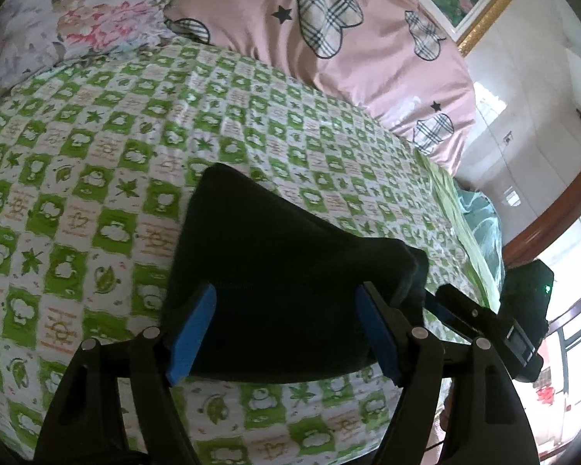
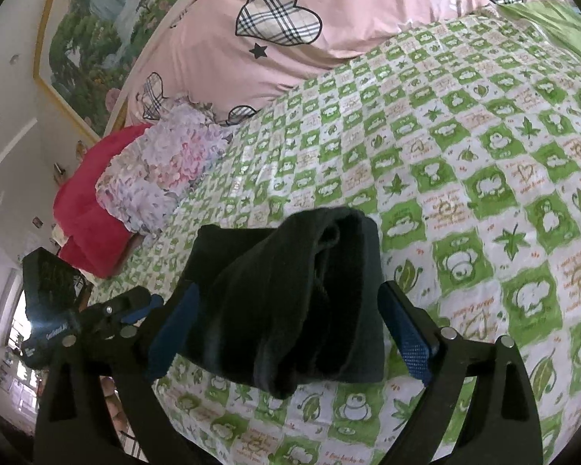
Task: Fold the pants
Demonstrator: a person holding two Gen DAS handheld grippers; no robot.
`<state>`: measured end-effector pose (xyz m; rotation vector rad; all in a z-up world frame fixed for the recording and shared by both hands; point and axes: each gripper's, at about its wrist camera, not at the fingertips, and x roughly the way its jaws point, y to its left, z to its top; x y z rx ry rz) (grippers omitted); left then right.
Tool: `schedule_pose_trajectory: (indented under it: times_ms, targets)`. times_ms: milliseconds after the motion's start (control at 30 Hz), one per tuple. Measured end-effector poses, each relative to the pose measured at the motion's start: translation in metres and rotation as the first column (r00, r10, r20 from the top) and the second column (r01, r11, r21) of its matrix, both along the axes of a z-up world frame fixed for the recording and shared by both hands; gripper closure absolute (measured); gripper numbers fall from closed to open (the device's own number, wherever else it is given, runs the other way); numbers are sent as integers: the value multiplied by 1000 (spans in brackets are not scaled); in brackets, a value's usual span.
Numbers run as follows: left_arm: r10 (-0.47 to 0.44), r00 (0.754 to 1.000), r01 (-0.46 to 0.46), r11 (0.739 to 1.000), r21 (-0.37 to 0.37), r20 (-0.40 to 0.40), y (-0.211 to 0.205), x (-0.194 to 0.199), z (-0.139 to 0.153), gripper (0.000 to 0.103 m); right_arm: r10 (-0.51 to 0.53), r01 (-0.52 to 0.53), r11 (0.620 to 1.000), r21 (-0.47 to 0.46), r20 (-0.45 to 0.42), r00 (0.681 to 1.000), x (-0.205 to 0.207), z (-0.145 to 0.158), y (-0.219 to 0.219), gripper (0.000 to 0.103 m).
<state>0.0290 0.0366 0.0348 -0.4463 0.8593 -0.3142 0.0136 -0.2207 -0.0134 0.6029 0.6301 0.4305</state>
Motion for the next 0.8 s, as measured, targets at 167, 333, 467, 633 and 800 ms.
schedule_pose_trajectory:
  times_ms: [167, 333, 467, 633, 800]
  targets:
    - [9, 1000, -9, 1000, 4, -10, 11, 9, -2, 26, 1, -1, 1000, -4, -22, 1000, 0, -6, 5, 10]
    - [-43, 999, 44, 999, 25, -27, 14, 29, -7, 22, 9, -10, 1000, -15, -37, 999, 4, -10, 11, 10]
    - [-86, 995, 89, 994, 56, -56, 14, 48, -17, 22, 15, -16, 1000, -20, -56, 998, 8, -14, 12, 10]
    - [-123, 987, 127, 991, 42, -101, 13, 65, -29, 22, 15, -16, 1000, -17, -77, 997, 13, -20, 10, 10]
    - [-132, 980, 137, 990, 24, -147, 12, 77, -43, 22, 19, -20, 1000, -14, -92, 996, 18, -25, 9, 10]
